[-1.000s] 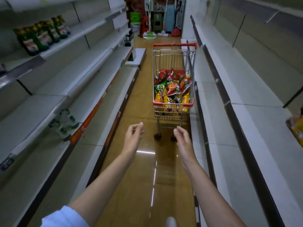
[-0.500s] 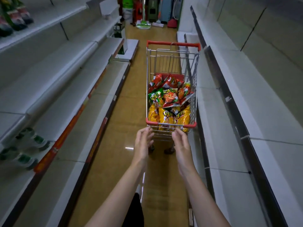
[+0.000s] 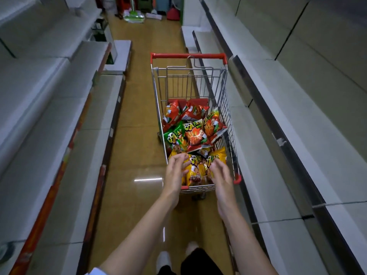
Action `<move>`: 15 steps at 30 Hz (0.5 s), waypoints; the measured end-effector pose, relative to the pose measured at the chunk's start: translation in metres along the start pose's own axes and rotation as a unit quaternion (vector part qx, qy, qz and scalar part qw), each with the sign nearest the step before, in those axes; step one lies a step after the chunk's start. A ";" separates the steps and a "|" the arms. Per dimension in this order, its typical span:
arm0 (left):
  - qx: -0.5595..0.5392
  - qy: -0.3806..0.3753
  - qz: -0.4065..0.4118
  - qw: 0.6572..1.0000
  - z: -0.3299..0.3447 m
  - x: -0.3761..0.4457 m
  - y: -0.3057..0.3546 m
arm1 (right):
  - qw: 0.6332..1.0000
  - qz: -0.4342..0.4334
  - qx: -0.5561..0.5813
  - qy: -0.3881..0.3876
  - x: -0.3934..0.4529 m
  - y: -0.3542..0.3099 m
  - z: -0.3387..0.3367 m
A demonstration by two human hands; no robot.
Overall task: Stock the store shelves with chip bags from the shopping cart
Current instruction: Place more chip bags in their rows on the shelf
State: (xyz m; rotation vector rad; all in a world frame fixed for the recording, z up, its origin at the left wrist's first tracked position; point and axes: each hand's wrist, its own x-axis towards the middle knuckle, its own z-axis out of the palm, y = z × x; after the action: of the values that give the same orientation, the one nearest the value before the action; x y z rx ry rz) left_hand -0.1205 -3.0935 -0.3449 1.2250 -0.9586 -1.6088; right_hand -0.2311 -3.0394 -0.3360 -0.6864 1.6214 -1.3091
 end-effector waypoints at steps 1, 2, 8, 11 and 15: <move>-0.004 0.000 -0.010 1.000 0.001 0.010 -0.002 | 1.000 0.006 0.004 0.003 0.010 0.002 0.001; -0.004 0.003 -0.018 1.000 0.002 0.019 -0.004 | 1.000 0.012 0.006 0.004 0.020 0.004 0.001; 0.009 0.058 -0.060 0.996 0.006 0.089 -0.015 | 0.999 0.041 0.000 0.006 0.104 0.018 0.010; 0.017 0.079 -0.081 0.993 0.011 0.124 -0.021 | 0.998 0.056 -0.004 -0.011 0.147 0.021 0.018; 0.044 0.093 -0.111 0.988 0.031 0.190 -0.029 | 0.995 0.091 -0.031 -0.030 0.224 0.021 0.022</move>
State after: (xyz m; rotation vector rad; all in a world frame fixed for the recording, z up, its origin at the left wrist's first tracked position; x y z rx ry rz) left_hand -0.1809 -3.2611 -0.4221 1.5596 -0.8028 -1.6009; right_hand -0.3045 -3.2338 -0.4241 -0.5932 1.6404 -1.1017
